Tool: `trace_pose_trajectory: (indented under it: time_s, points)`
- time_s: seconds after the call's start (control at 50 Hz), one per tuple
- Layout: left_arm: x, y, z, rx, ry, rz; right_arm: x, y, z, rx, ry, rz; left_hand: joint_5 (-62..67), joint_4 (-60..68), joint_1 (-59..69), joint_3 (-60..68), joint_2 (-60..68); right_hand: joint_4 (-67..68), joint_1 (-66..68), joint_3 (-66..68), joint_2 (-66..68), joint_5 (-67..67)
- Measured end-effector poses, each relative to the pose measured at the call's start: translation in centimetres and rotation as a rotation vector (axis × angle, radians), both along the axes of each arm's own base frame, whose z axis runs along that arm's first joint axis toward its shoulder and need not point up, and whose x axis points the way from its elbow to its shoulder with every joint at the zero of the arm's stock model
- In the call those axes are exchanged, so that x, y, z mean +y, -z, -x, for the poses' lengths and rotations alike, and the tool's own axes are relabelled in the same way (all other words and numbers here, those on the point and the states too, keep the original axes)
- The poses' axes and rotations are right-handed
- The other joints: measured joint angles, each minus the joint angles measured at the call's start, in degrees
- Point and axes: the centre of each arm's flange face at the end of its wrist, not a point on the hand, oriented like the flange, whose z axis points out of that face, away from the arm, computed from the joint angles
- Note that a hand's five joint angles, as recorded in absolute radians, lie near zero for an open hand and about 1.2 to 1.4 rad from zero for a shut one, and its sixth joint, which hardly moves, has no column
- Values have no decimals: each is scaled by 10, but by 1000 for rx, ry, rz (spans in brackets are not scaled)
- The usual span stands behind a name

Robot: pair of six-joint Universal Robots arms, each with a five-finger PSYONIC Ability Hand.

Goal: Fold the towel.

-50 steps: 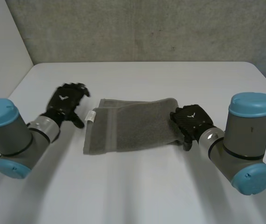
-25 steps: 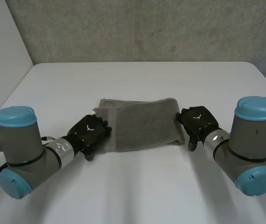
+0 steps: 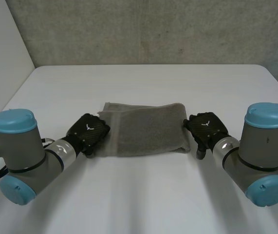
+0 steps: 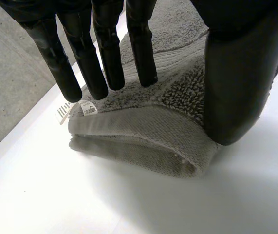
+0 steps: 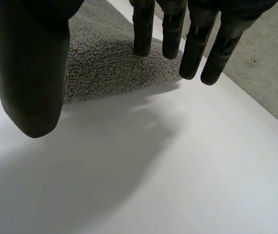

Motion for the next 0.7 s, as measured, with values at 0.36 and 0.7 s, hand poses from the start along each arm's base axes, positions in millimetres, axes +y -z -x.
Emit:
trace_pose_trajectory:
  time_s: [0.36, 0.7]
  points:
    - [-30, -35, 25, 72, 35, 219, 2, 0, -2, 1, -8, 3, 385, 422, 361, 386, 390, 0, 0, 0, 0, -1]
    - [-49, -109, 79, 215, 84, 487, 1, 1, -1, 6, -5, 2, 385, 422, 362, 391, 390, 0, 0, 0, 0, -1]
